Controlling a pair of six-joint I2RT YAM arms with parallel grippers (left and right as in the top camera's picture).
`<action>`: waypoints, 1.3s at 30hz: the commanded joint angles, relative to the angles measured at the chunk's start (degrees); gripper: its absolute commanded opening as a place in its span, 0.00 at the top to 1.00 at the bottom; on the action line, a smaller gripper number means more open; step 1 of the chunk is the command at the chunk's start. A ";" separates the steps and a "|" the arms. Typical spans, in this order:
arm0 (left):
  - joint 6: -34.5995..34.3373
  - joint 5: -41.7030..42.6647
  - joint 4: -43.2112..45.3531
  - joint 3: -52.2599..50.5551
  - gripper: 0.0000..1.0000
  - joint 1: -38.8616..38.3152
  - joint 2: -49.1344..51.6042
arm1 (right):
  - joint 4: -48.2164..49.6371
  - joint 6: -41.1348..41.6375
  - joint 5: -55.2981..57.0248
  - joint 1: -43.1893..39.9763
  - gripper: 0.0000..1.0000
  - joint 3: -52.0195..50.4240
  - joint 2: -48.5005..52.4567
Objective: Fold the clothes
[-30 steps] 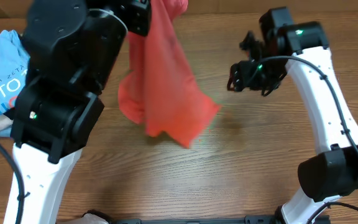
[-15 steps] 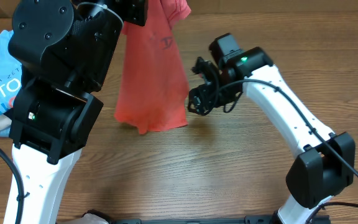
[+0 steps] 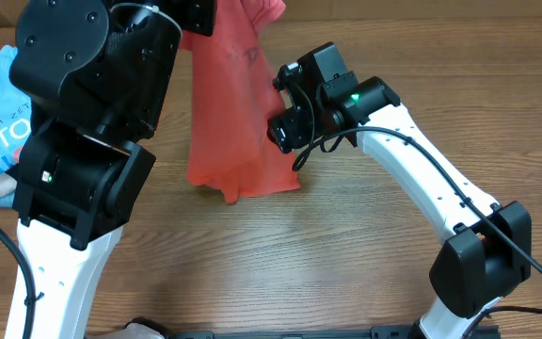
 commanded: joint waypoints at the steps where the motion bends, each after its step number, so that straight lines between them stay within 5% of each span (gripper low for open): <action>1: 1.53 -1.57 0.79 1.66 0.96 -0.42 -2.10 | 1.49 0.15 3.43 -0.31 0.13 -0.22 -0.50; 11: 2.60 -1.70 2.05 1.68 0.96 -0.42 -2.62 | 5.03 -1.60 -1.20 -0.31 0.13 -0.22 2.91; 18: 3.10 -4.02 1.77 1.66 0.96 -0.42 -2.75 | 5.38 -1.60 -2.45 -0.31 0.30 -0.22 4.26; 31: 3.39 -4.22 1.36 1.66 0.96 -0.42 -2.75 | 13.25 -2.10 -10.14 -0.31 0.32 -0.22 4.26; 39: 4.07 -4.22 1.18 1.66 0.96 -0.42 -2.75 | 14.14 -5.01 -12.46 -0.31 0.64 -0.22 4.26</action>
